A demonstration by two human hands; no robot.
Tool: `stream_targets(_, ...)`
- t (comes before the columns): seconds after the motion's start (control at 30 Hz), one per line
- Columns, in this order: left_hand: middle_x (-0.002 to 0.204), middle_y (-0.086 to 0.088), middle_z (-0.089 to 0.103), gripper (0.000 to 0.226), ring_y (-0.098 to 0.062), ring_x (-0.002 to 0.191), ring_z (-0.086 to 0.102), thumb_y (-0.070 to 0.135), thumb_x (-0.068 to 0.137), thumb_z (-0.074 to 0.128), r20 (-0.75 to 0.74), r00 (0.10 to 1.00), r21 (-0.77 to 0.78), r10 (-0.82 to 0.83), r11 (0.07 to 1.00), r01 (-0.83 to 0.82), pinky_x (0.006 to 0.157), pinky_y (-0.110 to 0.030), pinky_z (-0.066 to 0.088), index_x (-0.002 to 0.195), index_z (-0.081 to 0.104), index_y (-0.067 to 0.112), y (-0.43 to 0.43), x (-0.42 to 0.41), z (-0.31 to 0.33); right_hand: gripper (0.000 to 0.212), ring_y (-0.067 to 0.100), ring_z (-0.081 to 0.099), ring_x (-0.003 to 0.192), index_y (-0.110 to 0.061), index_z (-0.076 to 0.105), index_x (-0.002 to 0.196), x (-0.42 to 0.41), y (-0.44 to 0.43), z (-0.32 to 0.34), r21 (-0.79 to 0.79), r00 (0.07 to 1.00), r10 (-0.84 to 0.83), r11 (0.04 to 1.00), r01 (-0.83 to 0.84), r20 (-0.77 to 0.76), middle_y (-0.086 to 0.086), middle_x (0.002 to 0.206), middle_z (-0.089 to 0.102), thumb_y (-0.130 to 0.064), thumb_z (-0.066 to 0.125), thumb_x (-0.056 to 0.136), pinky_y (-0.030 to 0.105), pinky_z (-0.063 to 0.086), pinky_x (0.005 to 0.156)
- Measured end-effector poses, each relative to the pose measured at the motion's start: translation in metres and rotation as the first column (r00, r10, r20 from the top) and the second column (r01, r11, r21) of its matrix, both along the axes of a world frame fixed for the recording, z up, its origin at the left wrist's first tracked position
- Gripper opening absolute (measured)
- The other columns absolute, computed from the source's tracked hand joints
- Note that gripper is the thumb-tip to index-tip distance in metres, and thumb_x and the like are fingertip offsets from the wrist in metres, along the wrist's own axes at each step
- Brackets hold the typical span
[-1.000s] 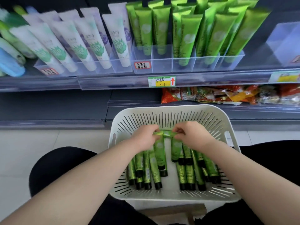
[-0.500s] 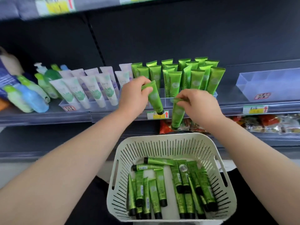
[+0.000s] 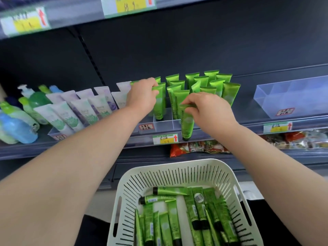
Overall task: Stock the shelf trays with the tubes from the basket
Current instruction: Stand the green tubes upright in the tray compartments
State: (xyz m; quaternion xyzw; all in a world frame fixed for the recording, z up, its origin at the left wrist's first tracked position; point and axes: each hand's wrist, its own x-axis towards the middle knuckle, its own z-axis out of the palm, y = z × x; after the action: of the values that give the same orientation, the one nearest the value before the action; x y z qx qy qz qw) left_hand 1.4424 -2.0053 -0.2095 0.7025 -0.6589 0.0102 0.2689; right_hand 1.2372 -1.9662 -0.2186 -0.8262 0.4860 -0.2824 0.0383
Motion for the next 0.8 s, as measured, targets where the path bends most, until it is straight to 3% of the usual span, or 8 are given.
stream_targets(0.13,0.112,-0.008,0.064,0.026,-0.018,0.095,0.055,0.005,0.093,0.055,0.01,1.0,0.031,0.016,0.999,-0.017,0.076,-0.027,0.039,0.118,0.062,0.011,-0.007,0.001,-0.005,0.018,0.019,0.06,0.094,-0.025,0.066,0.109,0.002,-0.005,-0.001,0.001,1.0,0.016,1.0,-0.016,0.004,-0.005,0.102,0.066,-0.023,0.057,0.093,0.032,0.049,0.07)
stream_targets(0.27,0.123,-0.008,0.058,0.036,-0.024,0.111,0.056,-0.002,0.091,0.052,0.026,1.0,0.012,-0.004,1.0,0.004,0.092,-0.038,0.047,0.123,0.057,0.012,-0.002,0.0,-0.003,0.017,0.02,0.06,0.093,-0.025,0.066,0.107,0.009,-0.008,0.001,-0.006,1.0,0.017,1.0,-0.017,-0.013,-0.005,0.101,0.066,-0.023,0.057,0.093,0.031,0.048,0.069)
stream_targets(0.37,0.127,-0.005,0.055,0.036,-0.023,0.117,0.051,0.001,0.093,0.052,0.035,0.999,-0.069,-0.012,0.998,0.015,0.092,-0.036,0.045,0.126,0.055,0.014,0.006,0.001,0.002,0.019,0.021,0.06,0.093,-0.025,0.065,0.109,0.017,-0.008,0.007,-0.03,1.0,0.018,0.999,-0.019,-0.022,-0.004,0.102,0.066,-0.023,0.056,0.093,0.033,0.049,0.071)
stream_targets(0.53,0.124,-0.002,0.056,0.027,-0.022,0.116,0.047,0.0,0.091,0.052,0.085,0.993,-0.129,-0.084,0.987,0.095,0.087,-0.036,0.042,0.109,0.065,0.016,0.03,0.012,0.003,0.02,0.021,0.057,0.096,-0.023,0.062,0.111,0.037,-0.011,0.024,-0.128,1.0,0.008,0.992,-0.009,-0.011,-0.003,0.106,0.065,-0.021,0.055,0.093,0.033,0.045,0.068)
stream_targets(0.7,0.119,0.001,0.061,0.041,-0.022,0.113,0.045,-0.013,0.082,0.049,0.172,0.98,-0.03,-0.103,0.994,0.109,0.079,-0.04,0.047,0.095,0.07,0.02,0.06,0.029,-0.012,0.021,0.024,0.054,0.102,-0.022,0.06,0.114,0.063,-0.02,0.032,-0.164,1.0,-0.015,0.986,0.013,-0.009,0.0,0.108,0.063,-0.019,0.052,0.094,0.036,0.041,0.071)
stream_targets(0.8,0.118,-0.001,0.062,0.041,-0.022,0.112,0.047,-0.015,0.081,0.052,0.173,0.976,-0.012,-0.13,0.991,0.134,0.082,-0.042,0.048,0.093,0.072,0.02,0.069,0.039,-0.021,0.02,0.026,0.054,0.101,-0.021,0.059,0.113,0.075,-0.027,0.032,-0.182,0.999,-0.04,0.983,0.038,-0.007,0.002,0.107,0.062,-0.018,0.051,0.095,0.037,0.039,0.072)
